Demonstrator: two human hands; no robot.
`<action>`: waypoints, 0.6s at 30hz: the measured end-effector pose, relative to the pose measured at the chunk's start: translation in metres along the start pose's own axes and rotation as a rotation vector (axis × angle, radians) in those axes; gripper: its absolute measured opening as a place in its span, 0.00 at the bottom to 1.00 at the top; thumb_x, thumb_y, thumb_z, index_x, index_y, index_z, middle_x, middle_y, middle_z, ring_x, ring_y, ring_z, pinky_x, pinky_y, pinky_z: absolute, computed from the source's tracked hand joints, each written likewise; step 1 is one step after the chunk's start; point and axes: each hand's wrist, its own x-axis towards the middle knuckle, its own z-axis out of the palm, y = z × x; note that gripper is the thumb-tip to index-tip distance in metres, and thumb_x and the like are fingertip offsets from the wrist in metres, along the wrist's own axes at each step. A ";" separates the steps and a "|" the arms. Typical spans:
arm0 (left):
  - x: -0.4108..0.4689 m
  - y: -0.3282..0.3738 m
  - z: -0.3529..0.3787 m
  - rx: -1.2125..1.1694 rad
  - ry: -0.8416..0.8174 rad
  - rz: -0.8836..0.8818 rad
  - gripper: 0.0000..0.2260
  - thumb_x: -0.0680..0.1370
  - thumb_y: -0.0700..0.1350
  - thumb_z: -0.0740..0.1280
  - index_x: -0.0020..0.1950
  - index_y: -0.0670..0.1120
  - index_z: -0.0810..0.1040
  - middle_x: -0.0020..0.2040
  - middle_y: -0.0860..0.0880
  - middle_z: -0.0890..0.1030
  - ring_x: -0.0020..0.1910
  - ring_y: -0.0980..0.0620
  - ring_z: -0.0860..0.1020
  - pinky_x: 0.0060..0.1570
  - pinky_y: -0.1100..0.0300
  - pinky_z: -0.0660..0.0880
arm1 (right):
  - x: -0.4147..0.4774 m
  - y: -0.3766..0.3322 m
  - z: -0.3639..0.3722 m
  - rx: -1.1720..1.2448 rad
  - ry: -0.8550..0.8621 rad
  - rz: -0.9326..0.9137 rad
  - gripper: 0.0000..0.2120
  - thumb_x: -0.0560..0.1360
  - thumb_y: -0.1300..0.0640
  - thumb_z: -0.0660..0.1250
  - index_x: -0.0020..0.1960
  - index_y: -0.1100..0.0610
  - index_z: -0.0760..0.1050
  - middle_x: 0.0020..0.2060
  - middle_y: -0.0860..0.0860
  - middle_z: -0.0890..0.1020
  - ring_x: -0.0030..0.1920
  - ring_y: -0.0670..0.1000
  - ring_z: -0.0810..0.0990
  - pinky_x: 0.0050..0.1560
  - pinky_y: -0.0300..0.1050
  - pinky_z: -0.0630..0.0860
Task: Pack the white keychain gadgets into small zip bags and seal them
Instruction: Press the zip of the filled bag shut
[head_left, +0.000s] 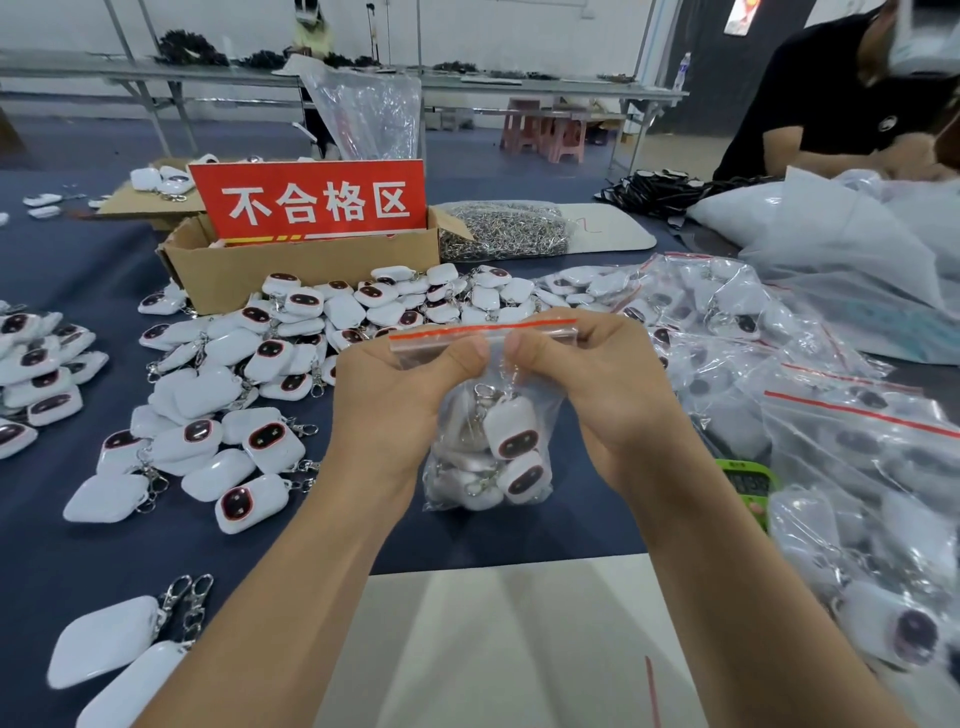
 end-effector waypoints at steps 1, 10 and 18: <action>0.001 0.001 -0.002 0.007 0.006 -0.011 0.05 0.67 0.42 0.75 0.39 0.42 0.85 0.35 0.47 0.86 0.34 0.53 0.85 0.34 0.65 0.78 | 0.001 0.000 -0.003 0.004 0.016 0.016 0.03 0.73 0.69 0.75 0.47 0.66 0.85 0.41 0.62 0.87 0.39 0.55 0.84 0.41 0.45 0.81; 0.005 -0.002 -0.006 0.058 0.043 0.010 0.10 0.73 0.34 0.74 0.32 0.42 0.83 0.30 0.50 0.83 0.31 0.56 0.81 0.33 0.69 0.76 | 0.003 0.002 -0.005 0.001 0.025 0.043 0.10 0.74 0.70 0.73 0.36 0.60 0.81 0.29 0.53 0.82 0.29 0.48 0.80 0.32 0.39 0.78; 0.012 -0.001 -0.014 0.153 -0.030 -0.061 0.12 0.73 0.54 0.70 0.34 0.51 0.87 0.35 0.51 0.85 0.42 0.55 0.81 0.59 0.52 0.74 | 0.005 0.001 -0.018 0.011 0.004 0.085 0.08 0.79 0.65 0.68 0.45 0.63 0.86 0.38 0.57 0.87 0.38 0.49 0.84 0.43 0.39 0.80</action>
